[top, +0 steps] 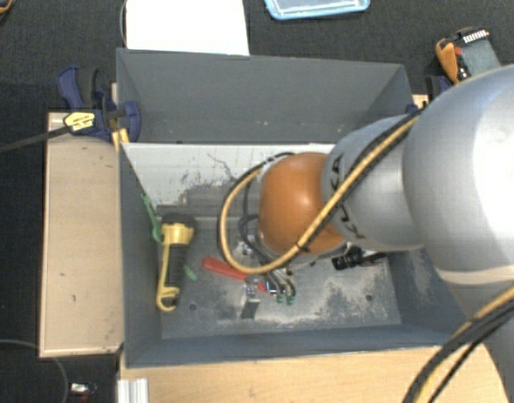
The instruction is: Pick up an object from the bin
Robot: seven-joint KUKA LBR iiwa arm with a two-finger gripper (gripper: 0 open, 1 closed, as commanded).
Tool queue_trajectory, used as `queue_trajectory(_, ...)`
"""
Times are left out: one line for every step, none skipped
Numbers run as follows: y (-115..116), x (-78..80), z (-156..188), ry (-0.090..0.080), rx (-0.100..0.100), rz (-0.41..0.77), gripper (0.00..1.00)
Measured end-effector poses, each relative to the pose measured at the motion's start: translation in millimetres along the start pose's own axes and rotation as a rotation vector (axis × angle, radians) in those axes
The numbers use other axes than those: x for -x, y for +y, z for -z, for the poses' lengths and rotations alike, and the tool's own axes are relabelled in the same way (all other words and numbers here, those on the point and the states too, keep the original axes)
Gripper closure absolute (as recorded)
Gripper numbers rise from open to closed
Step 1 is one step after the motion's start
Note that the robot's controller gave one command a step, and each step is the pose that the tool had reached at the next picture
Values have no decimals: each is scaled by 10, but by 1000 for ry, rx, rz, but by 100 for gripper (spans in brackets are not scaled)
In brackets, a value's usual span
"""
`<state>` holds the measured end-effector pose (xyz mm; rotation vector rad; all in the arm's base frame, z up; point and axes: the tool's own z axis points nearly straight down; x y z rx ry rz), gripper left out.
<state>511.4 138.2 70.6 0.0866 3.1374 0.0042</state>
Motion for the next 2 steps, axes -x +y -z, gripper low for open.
queue_trajectory(-11,142,7,-10,4,43,0)
queue_trajectory(2,-35,7,1,1,-12,100)
